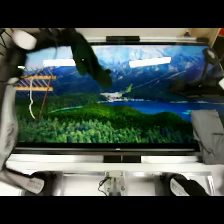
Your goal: Fold the shirts.
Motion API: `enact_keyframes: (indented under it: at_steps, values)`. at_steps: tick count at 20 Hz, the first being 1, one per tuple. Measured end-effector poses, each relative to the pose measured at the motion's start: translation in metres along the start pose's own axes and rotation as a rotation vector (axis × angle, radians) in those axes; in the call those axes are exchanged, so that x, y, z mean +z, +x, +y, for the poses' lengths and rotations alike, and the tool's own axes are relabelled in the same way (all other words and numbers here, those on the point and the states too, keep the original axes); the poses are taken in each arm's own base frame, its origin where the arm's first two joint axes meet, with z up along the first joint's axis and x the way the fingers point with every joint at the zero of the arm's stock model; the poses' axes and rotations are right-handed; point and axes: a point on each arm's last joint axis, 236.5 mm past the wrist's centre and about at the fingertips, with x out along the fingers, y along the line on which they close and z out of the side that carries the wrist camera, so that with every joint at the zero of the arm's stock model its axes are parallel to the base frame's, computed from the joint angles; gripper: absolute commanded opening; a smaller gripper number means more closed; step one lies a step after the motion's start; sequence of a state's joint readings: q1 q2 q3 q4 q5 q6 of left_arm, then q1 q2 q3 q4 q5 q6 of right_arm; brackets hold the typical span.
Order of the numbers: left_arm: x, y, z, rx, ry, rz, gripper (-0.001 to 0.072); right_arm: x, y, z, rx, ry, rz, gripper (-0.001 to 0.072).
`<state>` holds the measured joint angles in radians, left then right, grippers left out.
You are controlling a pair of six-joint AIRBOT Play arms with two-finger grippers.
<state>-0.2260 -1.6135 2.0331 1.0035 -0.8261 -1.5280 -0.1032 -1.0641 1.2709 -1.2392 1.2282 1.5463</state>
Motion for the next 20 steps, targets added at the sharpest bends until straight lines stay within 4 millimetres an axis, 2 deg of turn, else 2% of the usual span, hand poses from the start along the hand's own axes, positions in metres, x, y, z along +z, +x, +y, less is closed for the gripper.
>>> enact_keyframes:
  at_steps: [1,2,4,6,8,10,11,14,15,16,17,18,20]
  values:
    - [0.004,-0.027,-0.032,-0.019,0.059,0.006,0.0038,0.001,-0.019,0.001,-0.019,-0.035,-0.018,0.0553]
    - [0.001,-0.053,-0.059,-0.027,0.104,0.029,0.0039,0.001,-0.039,0.004,-0.035,-0.066,-0.045,0.0553]
    - [-0.024,-0.090,-0.089,-0.010,0.157,0.109,0.0039,-0.005,-0.076,0.006,-0.070,-0.110,-0.090,0.0553]
    - [-0.066,-0.109,-0.109,-0.002,0.169,0.218,0.0039,-0.019,-0.109,0.009,-0.098,-0.131,-0.117,0.0553]
    - [-0.127,-0.111,-0.118,0.004,0.169,0.370,0.0039,-0.042,-0.125,0.010,-0.108,-0.118,-0.091,0.0553]
    - [-0.193,-0.106,-0.116,0.024,0.169,0.521,0.0040,-0.071,-0.121,0.005,-0.114,-0.093,-0.023,0.0553]
    - [-0.228,-0.101,-0.112,0.039,0.161,0.591,0.0039,-0.089,-0.110,0.003,-0.105,-0.065,0.029,0.0553]
    - [-0.303,-0.088,-0.089,0.104,0.097,0.716,0.0042,-0.134,-0.063,0.006,-0.022,0.021,0.161,0.0553]
    - [-0.319,-0.087,-0.078,0.137,0.081,0.749,0.0078,-0.144,-0.047,0.008,0.009,0.053,0.185,0.0553]
    - [-0.329,-0.086,-0.071,0.159,0.062,0.768,0.0308,-0.154,-0.033,0.011,0.042,0.084,0.200,0.0553]
    - [-0.336,-0.087,-0.066,0.174,0.044,0.784,0.0623,-0.161,-0.022,0.013,0.066,0.114,0.209,0.0553]
    - [-0.338,-0.089,-0.062,0.187,0.019,0.799,0.0720,-0.166,-0.011,0.014,0.084,0.139,0.214,0.0553]
    - [-0.320,-0.093,-0.053,0.205,-0.010,0.785,0.0720,-0.170,0.003,0.015,0.107,0.178,0.204,0.0553]
